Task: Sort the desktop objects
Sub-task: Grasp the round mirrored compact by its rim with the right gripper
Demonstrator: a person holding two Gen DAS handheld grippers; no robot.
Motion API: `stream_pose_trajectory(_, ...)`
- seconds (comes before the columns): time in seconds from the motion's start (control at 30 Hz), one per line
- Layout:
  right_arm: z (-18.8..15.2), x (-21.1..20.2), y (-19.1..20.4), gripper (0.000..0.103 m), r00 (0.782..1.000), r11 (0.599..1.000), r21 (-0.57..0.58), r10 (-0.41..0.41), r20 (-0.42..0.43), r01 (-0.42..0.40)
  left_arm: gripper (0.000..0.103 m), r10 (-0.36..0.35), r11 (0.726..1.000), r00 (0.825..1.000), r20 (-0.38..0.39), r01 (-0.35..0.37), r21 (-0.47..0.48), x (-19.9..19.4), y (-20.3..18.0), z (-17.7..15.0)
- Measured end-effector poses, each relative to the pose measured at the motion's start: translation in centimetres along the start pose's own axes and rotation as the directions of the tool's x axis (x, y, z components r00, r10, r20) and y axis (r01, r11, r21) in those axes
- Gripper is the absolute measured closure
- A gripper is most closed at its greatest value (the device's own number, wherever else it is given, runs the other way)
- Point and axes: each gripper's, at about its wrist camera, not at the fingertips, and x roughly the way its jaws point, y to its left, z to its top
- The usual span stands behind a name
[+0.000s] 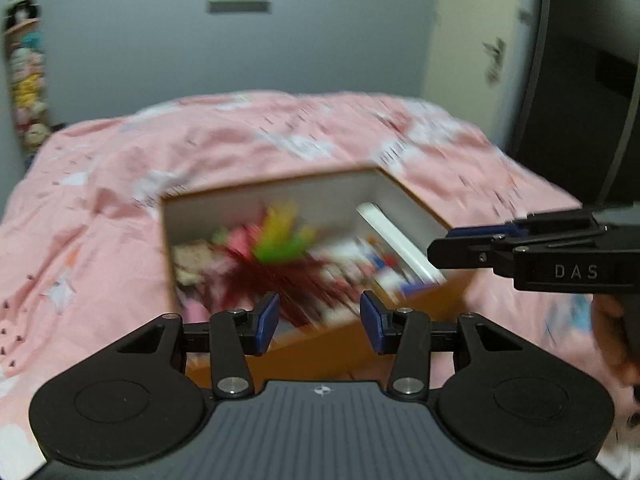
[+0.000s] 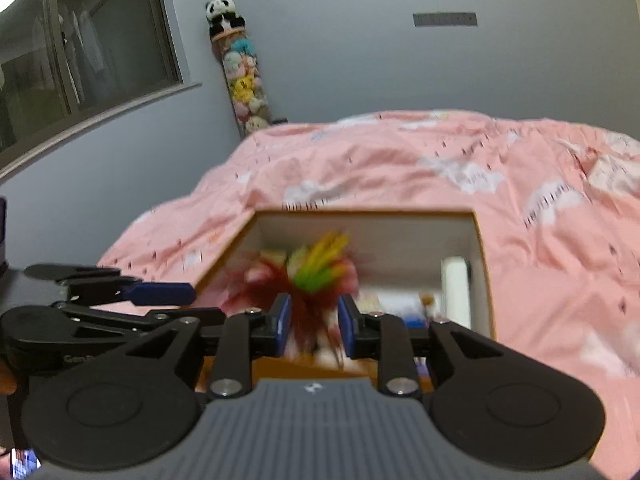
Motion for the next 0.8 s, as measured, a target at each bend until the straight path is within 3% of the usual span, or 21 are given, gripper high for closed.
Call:
stream_pose_trajectory(0.17,-4.0,-0.1,-1.1,0.074,0.989,0.999,0.019,-0.042,-0.138,0.045,0.051,-0.09,0.996,0.985,-0.145,0.09,-0.003,2.7,-1.7,-2.8)
stream_pose_trajectory(0.4,-10.2,4.4,-3.6,0.069,0.91,0.987,0.112,-0.062,-0.409,0.118,0.051,-0.093,0.996,0.939,-0.33,0.091,-0.02,6.9,-3.0,-6.5)
stream_pose_trajectory(0.57,-12.6,6.6,-4.0,0.063,0.873,0.983,0.155,-0.008,-0.488,0.096,0.051,-0.087,0.996,0.912,-0.401,0.069,-0.059,8.4,-2.6,-8.0)
stream_pose_trajectory(0.8,-13.9,8.5,-5.0,0.06,0.857,0.976,0.204,0.037,-0.515,0.08,0.051,-0.074,0.997,0.905,-0.42,0.059,-0.047,9.2,-2.6,-8.1)
